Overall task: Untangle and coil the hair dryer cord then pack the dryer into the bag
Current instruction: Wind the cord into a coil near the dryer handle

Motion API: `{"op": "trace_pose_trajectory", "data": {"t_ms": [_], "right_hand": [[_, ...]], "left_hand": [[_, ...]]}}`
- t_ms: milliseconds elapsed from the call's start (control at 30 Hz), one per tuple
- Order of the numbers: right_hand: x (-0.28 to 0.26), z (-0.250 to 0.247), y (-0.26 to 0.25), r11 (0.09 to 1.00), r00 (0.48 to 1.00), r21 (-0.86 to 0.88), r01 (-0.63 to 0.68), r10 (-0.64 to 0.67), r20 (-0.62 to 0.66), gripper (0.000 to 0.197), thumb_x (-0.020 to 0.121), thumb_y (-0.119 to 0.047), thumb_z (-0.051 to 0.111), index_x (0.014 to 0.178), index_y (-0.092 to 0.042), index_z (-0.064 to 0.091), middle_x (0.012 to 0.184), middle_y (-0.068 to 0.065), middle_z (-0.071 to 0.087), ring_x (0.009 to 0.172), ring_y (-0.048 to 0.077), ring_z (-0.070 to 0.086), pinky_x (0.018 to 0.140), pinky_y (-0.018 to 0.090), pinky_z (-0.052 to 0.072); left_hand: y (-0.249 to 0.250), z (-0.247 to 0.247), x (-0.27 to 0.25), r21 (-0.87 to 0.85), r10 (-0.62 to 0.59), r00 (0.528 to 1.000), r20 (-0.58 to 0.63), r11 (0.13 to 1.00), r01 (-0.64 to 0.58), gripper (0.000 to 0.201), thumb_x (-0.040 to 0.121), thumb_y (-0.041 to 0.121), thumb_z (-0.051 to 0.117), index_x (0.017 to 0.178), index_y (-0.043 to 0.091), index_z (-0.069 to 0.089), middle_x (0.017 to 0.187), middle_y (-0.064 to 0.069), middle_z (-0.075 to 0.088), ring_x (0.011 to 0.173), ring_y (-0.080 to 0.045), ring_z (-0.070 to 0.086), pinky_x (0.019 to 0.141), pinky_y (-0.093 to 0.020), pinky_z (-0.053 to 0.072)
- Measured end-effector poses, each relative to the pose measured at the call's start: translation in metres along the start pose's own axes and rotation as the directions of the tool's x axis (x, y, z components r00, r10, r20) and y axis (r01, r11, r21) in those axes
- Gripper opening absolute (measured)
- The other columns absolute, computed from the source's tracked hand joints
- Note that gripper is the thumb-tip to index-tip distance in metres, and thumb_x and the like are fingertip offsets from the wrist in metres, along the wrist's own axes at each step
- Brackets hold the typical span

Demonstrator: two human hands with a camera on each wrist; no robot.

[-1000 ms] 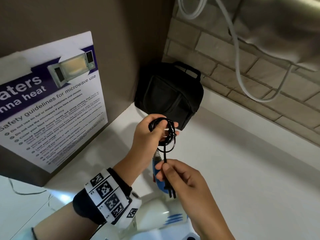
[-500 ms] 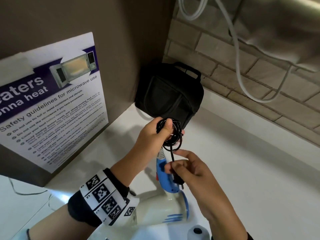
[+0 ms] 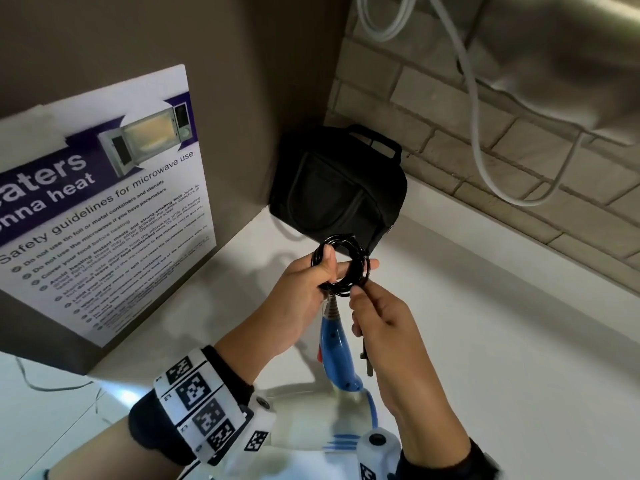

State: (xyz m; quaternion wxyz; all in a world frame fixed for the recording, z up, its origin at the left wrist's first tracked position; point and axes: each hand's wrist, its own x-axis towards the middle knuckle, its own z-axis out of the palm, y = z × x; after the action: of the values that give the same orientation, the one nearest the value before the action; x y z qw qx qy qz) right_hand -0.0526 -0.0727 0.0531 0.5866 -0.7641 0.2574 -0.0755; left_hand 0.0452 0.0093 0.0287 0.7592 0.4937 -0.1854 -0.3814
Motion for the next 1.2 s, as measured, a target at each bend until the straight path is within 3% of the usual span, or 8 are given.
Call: {"op": "trace_pose_trajectory", "data": {"t_ms": [200, 333, 500, 633, 767, 900, 1033, 1200], "right_hand": [[0.016, 0.006, 0.011, 0.998, 0.985, -0.041, -0.050, 0.042, -0.165, 0.024, 0.096, -0.029, 0.048, 0.086, -0.009, 0.058, 0.063, -0.002, 0.051, 0.058, 0.013, 0.047, 0.053, 0.027, 0.036], [0.019, 0.005, 0.014, 0.995, 0.984, -0.100, -0.017, -0.001, -0.176, 0.017, 0.095, -0.018, 0.044, 0.084, -0.012, 0.056, 0.062, -0.003, 0.050, 0.057, 0.015, 0.046, 0.055, 0.030, 0.038], [0.018, 0.005, 0.012, 0.989, 0.990, -0.126, 0.073, -0.087, -0.107, 0.026, 0.097, -0.011, 0.040, 0.080, -0.025, 0.053, 0.072, -0.009, 0.057, 0.058, -0.003, 0.051, 0.058, 0.020, 0.040], [0.013, -0.002, 0.011, 0.984, 0.994, -0.139, 0.107, -0.104, 0.028, 0.026, 0.101, -0.021, 0.040, 0.080, -0.029, 0.053, 0.056, -0.022, 0.056, 0.054, -0.007, 0.051, 0.054, 0.010, 0.034], [0.009, -0.005, 0.011, 0.945, 0.974, -0.242, 0.218, -0.197, 0.110, 0.034, 0.102, -0.023, 0.036, 0.074, -0.035, 0.052, 0.052, -0.027, 0.054, 0.056, -0.005, 0.050, 0.055, 0.011, 0.033], [0.002, -0.009, 0.026, 0.869, 0.956, -0.404, 0.287, -0.283, 0.072, 0.030, 0.101, -0.022, 0.038, 0.096, -0.030, 0.066, 0.082, -0.015, 0.062, 0.079, 0.000, 0.055, 0.069, 0.010, 0.039], [-0.003, -0.017, 0.035, 0.859, 0.959, -0.435, 0.270, -0.279, 0.046, 0.030, 0.100, -0.013, 0.041, 0.088, -0.025, 0.066, 0.069, -0.016, 0.050, 0.061, 0.000, 0.051, 0.059, 0.009, 0.034], [0.001, -0.022, 0.045, 0.800, 0.953, -0.526, 0.289, -0.294, 0.077, 0.029, 0.098, -0.013, 0.043, 0.086, -0.028, 0.065, 0.073, -0.015, 0.046, 0.065, 0.004, 0.049, 0.060, 0.013, 0.035]], "left_hand": [[-0.010, 0.001, -0.002, -0.038, -0.066, 0.998, 0.015, 0.997, 0.066, 0.046, 0.091, 0.036, 0.048, 0.111, -0.002, 0.065, 0.117, -0.013, 0.067, 0.118, -0.029, 0.059, 0.109, -0.042, 0.039], [-0.005, -0.001, 0.002, 0.036, -0.037, 0.997, -0.073, 0.999, 0.039, 0.041, 0.087, 0.041, 0.057, 0.102, 0.006, 0.072, 0.106, -0.017, 0.070, 0.103, -0.021, 0.066, 0.104, -0.039, 0.044], [-0.013, 0.004, 0.004, 0.130, -0.023, 0.982, -0.187, 0.990, 0.048, 0.051, 0.088, 0.057, 0.049, 0.103, 0.012, 0.069, 0.099, -0.011, 0.072, 0.098, -0.018, 0.067, 0.097, -0.037, 0.050], [-0.006, -0.005, 0.007, 0.436, 0.124, 0.966, -0.228, 0.900, -0.013, 0.027, 0.097, 0.042, 0.040, 0.096, 0.023, 0.060, 0.079, 0.005, 0.068, 0.066, 0.001, 0.068, 0.070, -0.017, 0.051], [-0.005, -0.007, 0.007, 0.605, 0.274, 0.920, -0.279, 0.795, -0.053, 0.024, 0.100, 0.036, 0.035, 0.079, 0.032, 0.047, 0.064, -0.002, 0.055, 0.048, -0.010, 0.066, 0.048, -0.007, 0.042], [-0.004, -0.008, 0.008, 0.557, 0.296, 0.875, -0.382, 0.830, -0.037, 0.031, 0.101, 0.032, 0.035, 0.072, 0.025, 0.045, 0.065, -0.005, 0.051, 0.045, -0.009, 0.064, 0.043, -0.007, 0.040], [0.000, -0.006, 0.009, 0.459, 0.282, 0.879, -0.385, 0.885, -0.083, 0.033, 0.102, 0.029, 0.033, 0.072, 0.022, 0.045, 0.066, -0.010, 0.047, 0.048, -0.014, 0.065, 0.044, -0.009, 0.042], [0.001, -0.002, 0.009, 0.400, 0.228, 0.916, -0.331, 0.913, -0.083, 0.030, 0.101, 0.027, 0.035, 0.075, 0.017, 0.045, 0.063, -0.003, 0.041, 0.048, -0.005, 0.052, 0.052, -0.026, 0.057]]}}
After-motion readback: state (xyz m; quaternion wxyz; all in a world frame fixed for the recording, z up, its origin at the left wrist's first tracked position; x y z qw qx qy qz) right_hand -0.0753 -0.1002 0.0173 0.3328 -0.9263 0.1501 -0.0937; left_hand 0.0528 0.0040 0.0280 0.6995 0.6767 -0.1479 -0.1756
